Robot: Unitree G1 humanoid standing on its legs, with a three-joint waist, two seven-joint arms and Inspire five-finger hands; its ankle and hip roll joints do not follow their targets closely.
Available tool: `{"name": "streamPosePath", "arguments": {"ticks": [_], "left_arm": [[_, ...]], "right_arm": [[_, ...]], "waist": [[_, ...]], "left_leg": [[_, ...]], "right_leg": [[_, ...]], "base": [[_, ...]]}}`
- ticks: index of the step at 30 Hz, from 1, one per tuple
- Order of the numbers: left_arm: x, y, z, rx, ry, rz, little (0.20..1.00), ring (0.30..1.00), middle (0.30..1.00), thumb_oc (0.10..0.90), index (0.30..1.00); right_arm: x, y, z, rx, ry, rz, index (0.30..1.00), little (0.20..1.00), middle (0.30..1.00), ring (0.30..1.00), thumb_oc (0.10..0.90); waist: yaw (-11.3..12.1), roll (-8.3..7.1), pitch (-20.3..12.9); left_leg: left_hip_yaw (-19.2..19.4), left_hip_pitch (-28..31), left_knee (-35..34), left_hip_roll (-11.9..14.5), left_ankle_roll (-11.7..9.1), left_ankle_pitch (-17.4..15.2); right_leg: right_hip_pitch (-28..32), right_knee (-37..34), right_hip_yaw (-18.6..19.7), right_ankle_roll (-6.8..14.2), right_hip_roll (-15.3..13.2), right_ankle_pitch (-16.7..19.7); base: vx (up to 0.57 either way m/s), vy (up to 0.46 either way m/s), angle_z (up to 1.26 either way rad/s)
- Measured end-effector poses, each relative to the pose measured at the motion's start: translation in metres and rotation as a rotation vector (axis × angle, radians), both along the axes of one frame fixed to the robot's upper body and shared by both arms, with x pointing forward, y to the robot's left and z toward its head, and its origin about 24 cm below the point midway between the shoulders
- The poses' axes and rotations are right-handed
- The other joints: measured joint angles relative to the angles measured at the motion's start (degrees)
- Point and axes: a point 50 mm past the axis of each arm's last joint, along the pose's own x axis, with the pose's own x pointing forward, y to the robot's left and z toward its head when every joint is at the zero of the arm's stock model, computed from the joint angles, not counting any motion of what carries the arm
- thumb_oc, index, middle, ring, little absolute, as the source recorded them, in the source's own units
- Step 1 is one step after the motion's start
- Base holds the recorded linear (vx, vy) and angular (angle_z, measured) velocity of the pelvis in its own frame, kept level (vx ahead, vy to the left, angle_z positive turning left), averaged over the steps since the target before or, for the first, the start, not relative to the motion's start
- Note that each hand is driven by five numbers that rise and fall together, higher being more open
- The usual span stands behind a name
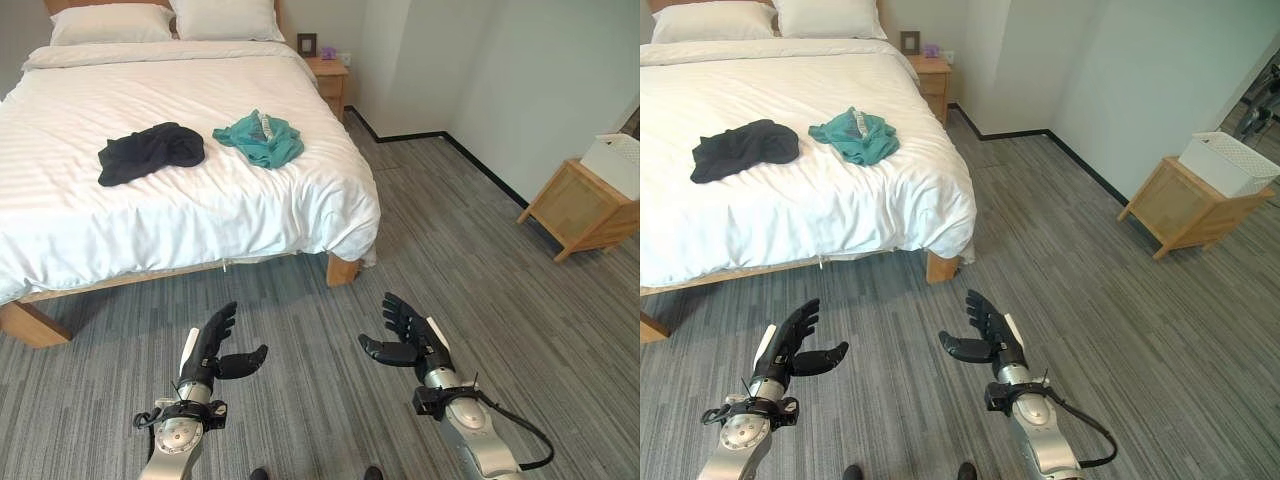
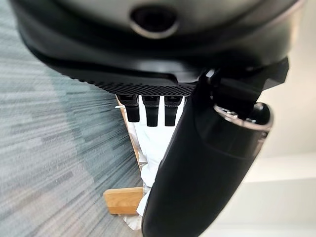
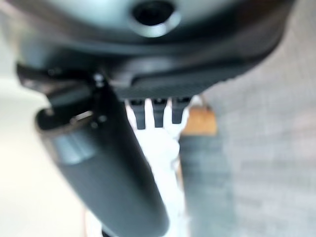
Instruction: Pick up bed clothes into laundry basket.
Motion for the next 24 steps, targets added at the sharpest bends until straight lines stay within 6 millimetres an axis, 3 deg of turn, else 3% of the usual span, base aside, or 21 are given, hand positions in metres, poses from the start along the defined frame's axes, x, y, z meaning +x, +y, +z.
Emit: {"name": "streamPosePath", "arguments": {"ticks": [4,5,8,10,13,14,16,18,19,21,22,23,24], "left_arm": [[0.001,-0.001,0.000,-0.008,-0.001,-0.009,0.900,0.900,0.900,0.800,0.900],[0.001,-0.002,0.000,-0.006,0.001,-0.015,0.900,0.900,0.900,0.800,0.900],[0.002,-0.001,0.001,0.009,-0.001,-0.024,0.900,0.900,0.900,0.800,0.900],[0.006,0.005,0.007,0.053,-0.014,-0.035,0.900,0.900,0.900,0.800,0.900],[0.013,0.008,0.013,0.096,-0.027,-0.052,0.900,0.900,0.900,0.800,0.900],[0.013,0.012,0.013,0.123,-0.014,-0.056,0.900,0.900,0.900,0.800,0.900],[0.016,0.008,0.011,0.138,0.000,-0.068,0.900,0.900,0.900,0.800,0.900],[0.018,0.007,0.012,0.157,-0.004,-0.080,0.900,0.900,0.900,0.800,0.900],[0.013,0.006,0.007,0.161,0.019,-0.079,0.900,0.900,0.900,0.800,0.900],[0.007,0.002,0.002,0.139,0.037,-0.075,0.900,0.900,0.900,0.800,0.900],[0.007,0.001,0.003,0.134,0.030,-0.076,0.900,0.900,0.900,0.800,0.900],[0.019,0.000,0.013,0.144,-0.012,-0.094,0.900,0.900,0.900,0.800,0.900],[0.024,0.000,0.017,0.139,-0.033,-0.090,0.900,0.900,0.900,0.800,0.900]], "right_arm": [[0.001,-0.007,0.002,-0.096,-0.010,0.027,0.900,0.900,0.900,0.900,0.800],[0.001,-0.014,0.003,-0.170,-0.017,0.041,0.900,0.900,0.900,0.900,0.800],[-0.002,-0.026,0.003,-0.371,-0.013,0.110,0.900,0.900,0.900,0.900,0.800],[0.000,-0.030,0.007,-0.455,-0.030,0.138,0.900,0.900,0.900,0.900,0.800],[0.000,-0.033,0.008,-0.505,-0.032,0.156,0.900,0.900,0.900,0.900,0.800],[-0.001,-0.034,0.004,-0.516,-0.019,0.165,0.900,0.900,0.900,0.900,0.800],[-0.004,-0.041,0.000,-0.542,0.008,0.161,0.900,0.900,0.900,0.900,0.800],[-0.009,-0.048,-0.007,-0.559,0.060,0.154,0.900,0.900,0.900,0.900,0.800],[-0.013,-0.052,-0.008,-0.565,0.071,0.144,0.900,0.900,0.900,0.900,0.800],[-0.018,-0.061,-0.009,-0.581,0.090,0.124,0.900,0.900,0.900,0.900,0.800],[-0.019,-0.063,-0.010,-0.582,0.098,0.115,0.900,0.900,0.900,0.900,0.800],[-0.019,-0.067,-0.008,-0.553,0.091,0.065,0.900,0.900,0.900,0.900,0.800],[-0.016,-0.069,-0.005,-0.554,0.081,0.053,0.900,0.900,0.900,0.900,0.800]], "waist": [[0.42,-0.05,0.54],[0.40,1.03,1.69],[0.54,2.02,3.07],[0.80,1.50,3.18],[0.32,0.93,3.47],[0.03,-1.13,3.95],[-0.85,-0.33,4.27],[-1.28,-1.36,5.16],[-1.54,-0.86,5.06],[-4.10,2.29,5.07],[-4.28,2.32,5.10],[-4.37,0.34,6.32],[-4.08,-0.23,7.10]], "left_leg": [[-0.23,-0.40,0.04,-0.92,0.60,-0.34],[-0.15,0.18,0.03,-0.36,0.99,-0.36],[-1.03,1.03,0.02,1.07,1.94,-0.93],[-3.03,-1.59,0.11,2.10,2.09,-0.92],[-5.36,-4.06,0.18,2.82,2.63,-0.50],[-6.24,-4.44,0.06,1.56,2.32,-0.33],[-9.00,-6.08,-0.01,2.45,0.73,-1.52],[-9.83,-6.52,3.31,1.68,-1.16,-2.57],[-9.78,-4.51,9.35,1.66,-2.55,-5.50],[-9.75,0.80,5.61,4.63,-2.40,-8.95],[-9.20,1.63,4.82,4.99,-2.67,-9.11],[-8.32,-6.27,19.23,3.47,-4.66,-10.44],[-8.14,-12.53,30.52,2.92,-4.75,-10.38]], "right_leg": [[-3.32,6.28,-0.53,0.39,-0.73,-0.71],[-5.62,12.09,-1.48,0.74,-0.75,0.18],[-10.43,20.99,-5.22,2.17,-1.88,-0.41],[-11.67,17.75,-3.08,2.88,1.57,-3.43],[-11.15,9.08,-0.97,3.17,6.13,-3.95],[-8.16,1.31,0.43,1.60,6.68,-3.11],[-6.82,-0.53,1.27,1.19,8.54,-2.74],[-7.60,-0.88,1.08,-0.81,8.03,-1.38],[-6.99,-0.27,0.32,-2.67,8.19,0.04],[-4.42,-0.19,-0.41,-3.87,11.06,-0.80],[-4.16,-0.23,-0.34,-4.55,11.43,-0.33],[-4.56,-0.17,-0.66,-6.27,10.62,-1.36],[-5.87,1.97,-1.03,-8.13,10.63,-2.83]], "base": [[0.04,0.114,0.06],[0.11,0.107,0.03],[0.18,0.002,0.12],[0.20,-0.082,0.38],[0.29,-0.126,0.53],[0.44,-0.232,0.58],[0.34,-0.198,0.82],[0.36,-0.209,0.53],[0.28,-0.141,-0.03],[0.25,-0.224,0.17],[0.19,-0.378,0.18],[0.05,-0.230,0.07],[0.13,-0.309,0.06]]}}
